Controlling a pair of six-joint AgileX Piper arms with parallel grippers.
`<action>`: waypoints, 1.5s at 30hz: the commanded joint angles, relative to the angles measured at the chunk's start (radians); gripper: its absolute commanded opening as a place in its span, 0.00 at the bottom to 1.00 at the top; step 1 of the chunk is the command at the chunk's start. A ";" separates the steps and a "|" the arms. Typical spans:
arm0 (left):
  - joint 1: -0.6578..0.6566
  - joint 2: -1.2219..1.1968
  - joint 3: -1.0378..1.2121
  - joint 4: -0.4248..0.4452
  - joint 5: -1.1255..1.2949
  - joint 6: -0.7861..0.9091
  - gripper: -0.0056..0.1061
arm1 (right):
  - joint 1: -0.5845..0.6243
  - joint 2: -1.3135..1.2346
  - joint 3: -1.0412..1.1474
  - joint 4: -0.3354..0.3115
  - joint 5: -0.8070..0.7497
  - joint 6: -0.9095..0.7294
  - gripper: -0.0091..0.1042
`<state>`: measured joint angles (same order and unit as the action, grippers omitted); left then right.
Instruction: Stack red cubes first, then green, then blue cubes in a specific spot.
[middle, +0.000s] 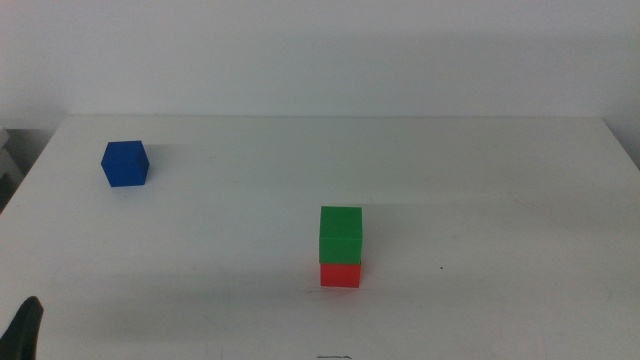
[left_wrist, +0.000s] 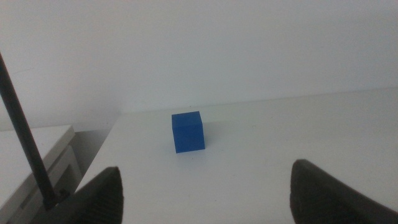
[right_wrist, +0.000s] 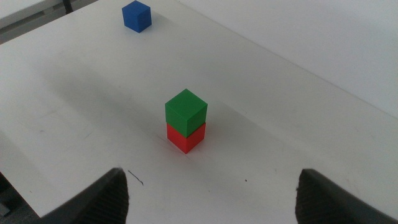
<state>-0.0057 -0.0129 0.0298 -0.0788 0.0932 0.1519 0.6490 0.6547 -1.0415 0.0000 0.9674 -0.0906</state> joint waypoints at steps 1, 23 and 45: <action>-0.002 -0.020 -0.003 -0.005 -0.075 -0.010 0.85 | -0.007 0.003 -0.025 -0.012 -0.064 -0.015 0.87; 0.027 1.054 -0.853 -0.042 0.743 -0.033 0.85 | -0.007 0.003 -0.025 -0.012 -0.065 -0.015 0.87; 0.031 1.562 -1.378 0.098 0.943 -0.069 0.85 | -0.007 0.003 -0.025 -0.012 -0.065 -0.015 0.87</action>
<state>0.0247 1.5419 -1.2676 0.0237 1.0356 0.0560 0.6490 0.6536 -1.0415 0.0000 0.9674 -0.0906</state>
